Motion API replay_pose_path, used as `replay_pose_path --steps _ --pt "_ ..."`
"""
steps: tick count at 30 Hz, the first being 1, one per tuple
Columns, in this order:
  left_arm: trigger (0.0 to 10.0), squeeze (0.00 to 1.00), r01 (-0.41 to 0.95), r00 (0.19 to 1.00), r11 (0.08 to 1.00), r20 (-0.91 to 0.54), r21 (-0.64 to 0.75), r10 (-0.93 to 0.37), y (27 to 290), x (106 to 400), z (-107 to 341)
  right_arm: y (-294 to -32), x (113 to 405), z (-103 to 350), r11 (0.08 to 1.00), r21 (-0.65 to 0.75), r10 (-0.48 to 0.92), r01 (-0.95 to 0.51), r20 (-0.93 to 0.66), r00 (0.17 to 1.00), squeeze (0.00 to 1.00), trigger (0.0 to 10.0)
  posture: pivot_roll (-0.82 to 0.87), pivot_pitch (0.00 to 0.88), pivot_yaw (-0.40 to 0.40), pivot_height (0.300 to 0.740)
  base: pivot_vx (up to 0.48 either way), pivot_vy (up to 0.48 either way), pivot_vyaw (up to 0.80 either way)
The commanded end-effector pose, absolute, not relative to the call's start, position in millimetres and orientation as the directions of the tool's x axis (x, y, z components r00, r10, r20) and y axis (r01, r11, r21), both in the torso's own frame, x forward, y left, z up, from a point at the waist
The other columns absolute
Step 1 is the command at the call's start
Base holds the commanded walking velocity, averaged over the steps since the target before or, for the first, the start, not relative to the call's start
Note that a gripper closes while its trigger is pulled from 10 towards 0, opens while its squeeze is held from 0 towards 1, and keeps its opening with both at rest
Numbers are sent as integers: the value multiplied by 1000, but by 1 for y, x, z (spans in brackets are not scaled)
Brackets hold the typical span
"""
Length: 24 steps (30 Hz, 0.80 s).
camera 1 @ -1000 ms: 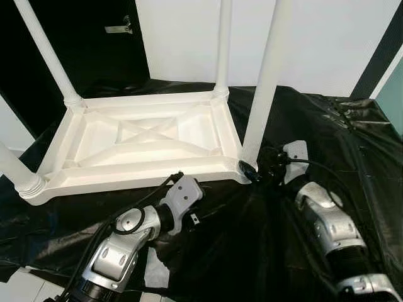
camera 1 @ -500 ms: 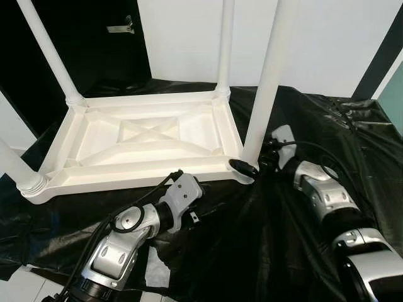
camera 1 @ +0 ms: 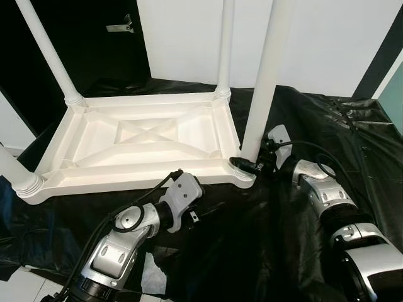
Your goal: Building children table
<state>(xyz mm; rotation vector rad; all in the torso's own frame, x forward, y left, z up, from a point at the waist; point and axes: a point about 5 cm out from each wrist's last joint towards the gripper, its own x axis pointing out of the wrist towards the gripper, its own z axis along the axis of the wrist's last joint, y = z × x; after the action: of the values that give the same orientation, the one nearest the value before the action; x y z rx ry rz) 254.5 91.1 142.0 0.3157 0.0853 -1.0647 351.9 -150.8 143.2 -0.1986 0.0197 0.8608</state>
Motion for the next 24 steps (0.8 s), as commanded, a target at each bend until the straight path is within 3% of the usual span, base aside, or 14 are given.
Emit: replay_pose_path --steps 1,6,15,24 --pt "10000 0 873 481 437 -231 215 -846 88 255 140 -148 347 130 648 -135 737 -750 -141 661 0 10000 16 0 -10 740 0 0 0" --pt "10000 0 877 474 431 -231 213 -850 87 254 140 -139 347 127 719 -156 664 -678 -136 735 0 10000 14 0 -14 740 0 0 0" --pt "10000 0 876 475 432 -237 213 -847 88 253 138 -118 338 118 889 -37 453 -457 -85 888 0 10000 22 0 -27 740 0 0 0" --pt "10000 0 871 486 444 -235 211 -842 89 253 135 -93 326 123 970 28 242 -241 -36 970 0 10000 22 0 -38 740 0 0 0"
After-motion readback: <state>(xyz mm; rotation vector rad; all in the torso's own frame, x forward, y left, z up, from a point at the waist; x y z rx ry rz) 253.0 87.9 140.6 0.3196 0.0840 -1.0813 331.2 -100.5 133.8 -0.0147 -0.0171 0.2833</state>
